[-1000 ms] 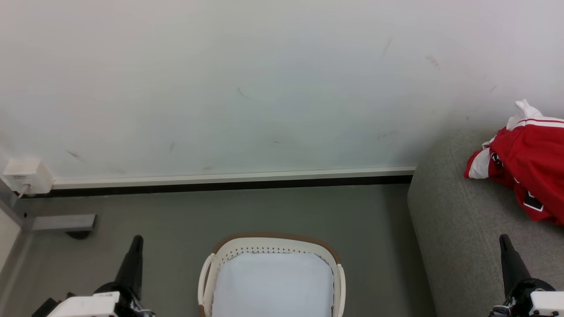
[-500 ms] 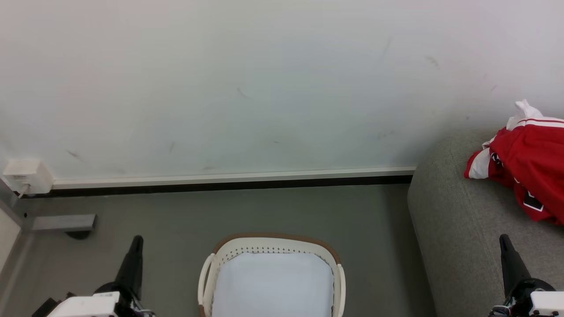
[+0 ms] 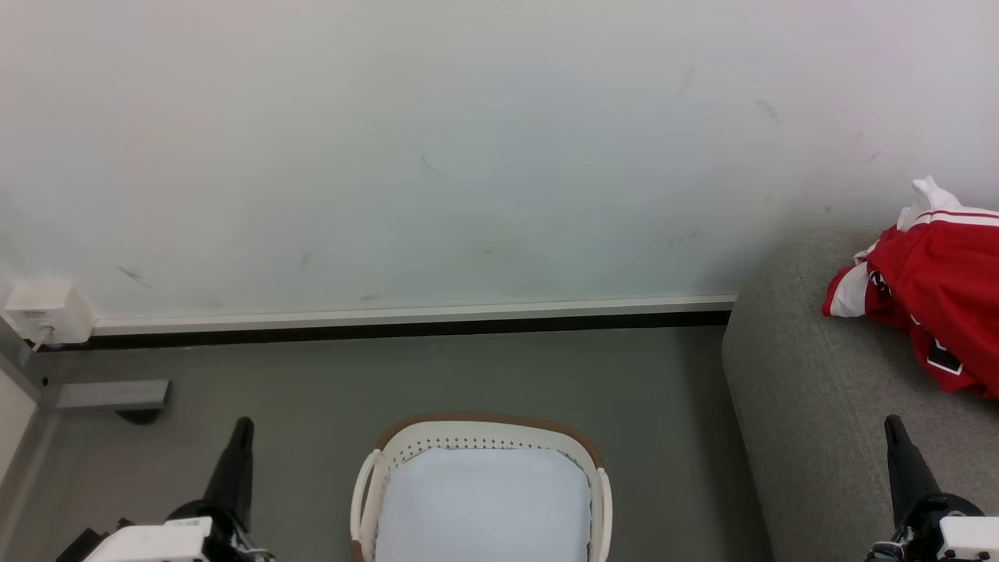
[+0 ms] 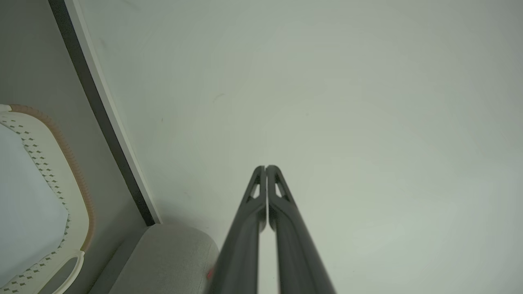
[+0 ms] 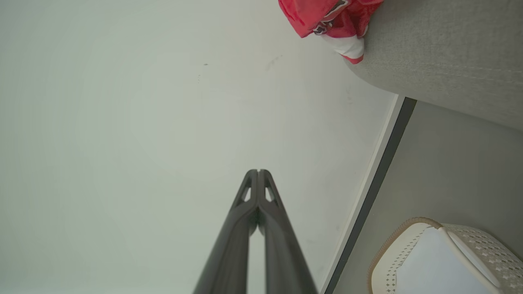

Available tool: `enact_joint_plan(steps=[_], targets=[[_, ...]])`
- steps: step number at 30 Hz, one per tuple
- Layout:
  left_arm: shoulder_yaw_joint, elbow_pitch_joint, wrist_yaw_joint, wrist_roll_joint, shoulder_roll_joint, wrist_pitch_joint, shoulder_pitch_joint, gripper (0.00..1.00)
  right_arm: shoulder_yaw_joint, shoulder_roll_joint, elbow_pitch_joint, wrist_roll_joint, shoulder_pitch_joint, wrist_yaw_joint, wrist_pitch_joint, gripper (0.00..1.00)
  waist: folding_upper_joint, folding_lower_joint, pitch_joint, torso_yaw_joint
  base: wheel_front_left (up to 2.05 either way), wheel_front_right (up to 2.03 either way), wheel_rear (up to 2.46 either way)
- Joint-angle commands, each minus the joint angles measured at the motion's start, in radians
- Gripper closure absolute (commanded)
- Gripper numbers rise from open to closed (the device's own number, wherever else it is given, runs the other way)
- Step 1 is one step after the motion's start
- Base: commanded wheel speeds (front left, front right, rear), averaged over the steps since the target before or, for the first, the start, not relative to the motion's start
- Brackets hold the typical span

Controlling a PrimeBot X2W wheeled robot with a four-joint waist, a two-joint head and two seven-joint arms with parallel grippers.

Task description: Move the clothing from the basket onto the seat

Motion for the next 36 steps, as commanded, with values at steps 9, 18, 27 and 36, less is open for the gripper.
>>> enact_joint_plan(steps=[9, 18, 27, 36], targets=[[0.001, -0.003, 0.001, -0.015, 0.002, 0.004, -0.008, 1.00, -0.004, -0.008, -0.005, 0.002, -0.013, -0.002, 0.003, 1.00, 0.0000, 0.0000, 0.000, 0.000, 0.00, 0.00, 0.00], [0.001, -0.003, 0.001, -0.015, 0.002, 0.004, -0.008, 1.00, -0.004, -0.008, -0.005, 0.002, -0.013, -0.002, 0.003, 1.00, 0.0000, 0.0000, 0.000, 0.000, 0.00, 0.00, 0.00], [0.001, -0.003, 0.001, -0.015, 0.002, 0.004, -0.008, 1.00, -0.004, -0.008, -0.005, 0.002, -0.013, -0.002, 0.003, 1.00, 0.0000, 0.0000, 0.000, 0.000, 0.00, 0.00, 0.00], [0.001, -0.003, 0.001, -0.015, 0.002, 0.004, -0.008, 1.00, -0.004, -0.008, -0.005, 0.002, -0.013, -0.002, 0.003, 1.00, 0.0000, 0.0000, 0.000, 0.000, 0.00, 0.00, 0.00]])
